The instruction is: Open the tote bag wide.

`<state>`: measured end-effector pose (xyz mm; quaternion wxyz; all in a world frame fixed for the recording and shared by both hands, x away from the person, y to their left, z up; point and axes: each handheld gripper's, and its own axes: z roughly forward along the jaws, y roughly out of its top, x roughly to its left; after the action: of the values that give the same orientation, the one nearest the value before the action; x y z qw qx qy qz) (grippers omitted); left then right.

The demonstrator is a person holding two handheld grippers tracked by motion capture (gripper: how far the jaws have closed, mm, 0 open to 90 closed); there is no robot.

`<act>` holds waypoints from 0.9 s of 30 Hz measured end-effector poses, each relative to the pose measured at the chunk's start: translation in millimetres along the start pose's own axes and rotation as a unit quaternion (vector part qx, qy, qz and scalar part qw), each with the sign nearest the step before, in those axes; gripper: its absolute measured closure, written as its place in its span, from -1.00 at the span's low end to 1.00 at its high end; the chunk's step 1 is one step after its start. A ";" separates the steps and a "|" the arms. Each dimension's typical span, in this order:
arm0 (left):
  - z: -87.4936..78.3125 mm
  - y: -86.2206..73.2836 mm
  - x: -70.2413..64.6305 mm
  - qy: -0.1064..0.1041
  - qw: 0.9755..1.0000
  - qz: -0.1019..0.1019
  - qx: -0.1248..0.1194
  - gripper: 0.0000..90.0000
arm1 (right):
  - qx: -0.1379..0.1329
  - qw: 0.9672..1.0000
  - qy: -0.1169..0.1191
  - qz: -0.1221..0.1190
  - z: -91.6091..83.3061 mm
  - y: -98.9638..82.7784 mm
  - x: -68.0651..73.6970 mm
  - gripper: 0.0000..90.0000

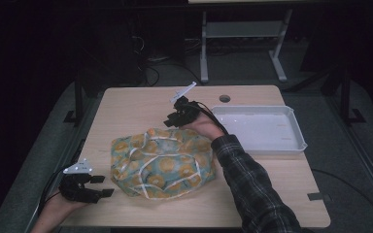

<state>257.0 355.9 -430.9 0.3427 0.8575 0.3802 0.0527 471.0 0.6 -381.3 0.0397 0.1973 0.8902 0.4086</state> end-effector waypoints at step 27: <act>-40.7 52.8 -29.4 -0.006 0.999 0.006 -0.046 0.01 | 0.019 1.000 -0.002 -0.012 -67.1 -75.9 44.7 0.23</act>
<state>254.5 332.8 -361.8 0.3838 0.8432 0.3705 0.0667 390.1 -74.6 -389.2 0.0429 0.1879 0.9001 0.3908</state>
